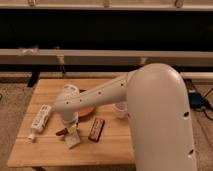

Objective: Place the pepper on the white sponge

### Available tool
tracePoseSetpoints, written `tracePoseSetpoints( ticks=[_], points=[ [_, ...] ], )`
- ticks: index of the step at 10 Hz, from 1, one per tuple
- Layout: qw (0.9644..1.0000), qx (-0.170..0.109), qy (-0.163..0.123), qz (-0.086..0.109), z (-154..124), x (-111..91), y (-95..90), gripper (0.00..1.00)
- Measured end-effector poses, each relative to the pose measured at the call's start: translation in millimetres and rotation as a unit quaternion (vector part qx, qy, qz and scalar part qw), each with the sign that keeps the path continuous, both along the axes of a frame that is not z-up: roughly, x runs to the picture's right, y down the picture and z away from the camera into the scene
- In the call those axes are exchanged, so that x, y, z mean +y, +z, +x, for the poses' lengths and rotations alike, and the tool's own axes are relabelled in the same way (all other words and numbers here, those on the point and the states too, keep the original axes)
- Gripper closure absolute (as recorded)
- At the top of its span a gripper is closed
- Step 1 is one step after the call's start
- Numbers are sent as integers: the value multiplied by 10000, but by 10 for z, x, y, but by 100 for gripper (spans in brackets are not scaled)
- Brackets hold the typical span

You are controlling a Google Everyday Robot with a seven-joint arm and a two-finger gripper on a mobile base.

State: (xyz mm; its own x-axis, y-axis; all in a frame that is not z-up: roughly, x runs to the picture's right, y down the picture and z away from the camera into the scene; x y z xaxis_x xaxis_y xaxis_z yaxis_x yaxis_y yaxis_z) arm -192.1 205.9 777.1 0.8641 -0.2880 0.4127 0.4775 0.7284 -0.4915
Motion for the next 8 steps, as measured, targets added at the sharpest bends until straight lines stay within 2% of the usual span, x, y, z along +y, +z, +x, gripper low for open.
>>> tracePoseSetpoints(
  ticks=[3,8],
  points=[
    [9999,72,113,-7,123,-12,-27,100],
    [9997,9,205,-112,124,76,-81,100]
  ],
)
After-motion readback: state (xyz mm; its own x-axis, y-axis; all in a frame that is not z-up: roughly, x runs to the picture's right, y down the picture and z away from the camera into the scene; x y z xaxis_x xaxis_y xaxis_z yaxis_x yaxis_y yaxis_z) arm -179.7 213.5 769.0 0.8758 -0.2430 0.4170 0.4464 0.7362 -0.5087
